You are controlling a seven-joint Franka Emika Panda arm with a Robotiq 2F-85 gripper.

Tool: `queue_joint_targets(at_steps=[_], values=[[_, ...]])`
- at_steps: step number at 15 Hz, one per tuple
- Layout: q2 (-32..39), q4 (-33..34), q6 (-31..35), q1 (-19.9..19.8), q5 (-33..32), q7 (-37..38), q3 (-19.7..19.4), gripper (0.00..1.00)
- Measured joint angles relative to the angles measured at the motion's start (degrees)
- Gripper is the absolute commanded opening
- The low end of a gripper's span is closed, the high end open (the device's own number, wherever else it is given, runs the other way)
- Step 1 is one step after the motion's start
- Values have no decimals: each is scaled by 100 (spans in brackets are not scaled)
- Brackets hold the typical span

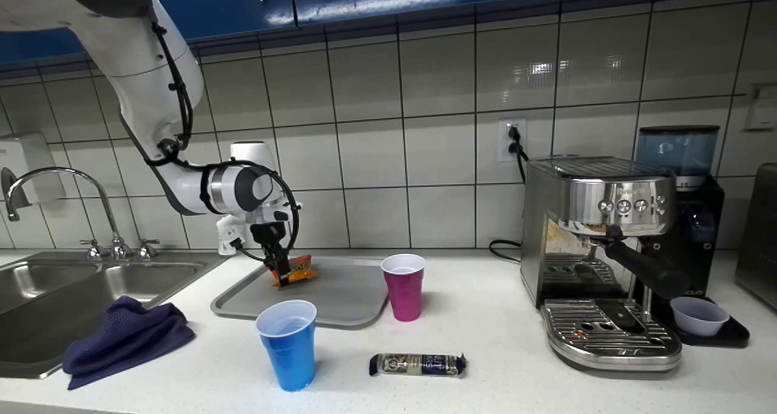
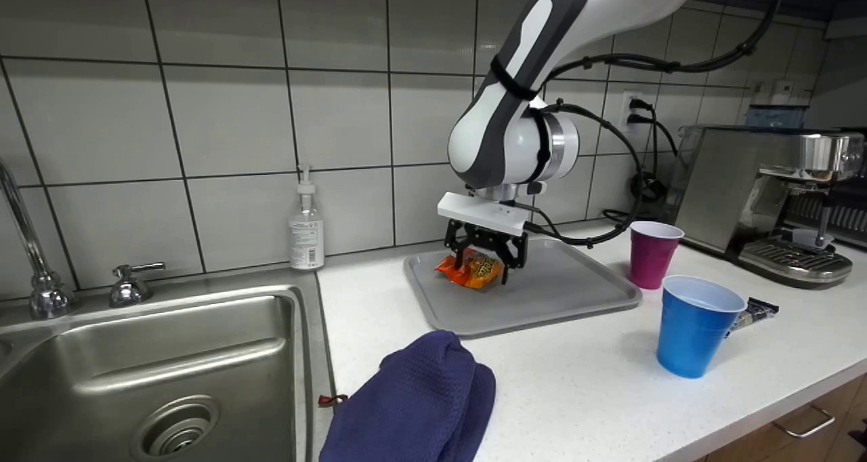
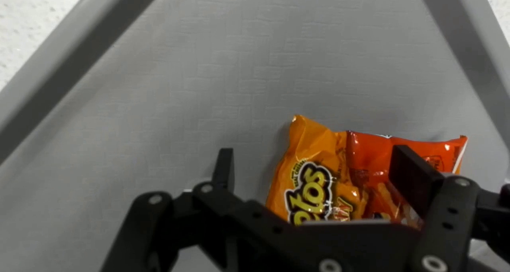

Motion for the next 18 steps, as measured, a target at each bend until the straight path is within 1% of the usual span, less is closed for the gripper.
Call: queue_joint_targets(at_steps=[1,2,3,6,8,10,11,12,18], values=[[4,0,0,5,0,0,0,70],[9,0,0,10,0,0,-2,69],[14,0,0,15,0,0,-5,63],[26,0,0,30,0,0,-16,37],[30,0,0,44,0,0,-31,23],[32,0,0,60,0,0,-49,6],[32,0,0,67,0,0,-57,2],[32,0,0,70,0,0,-61,0],[32,2,0,70,0,0,-70,0]])
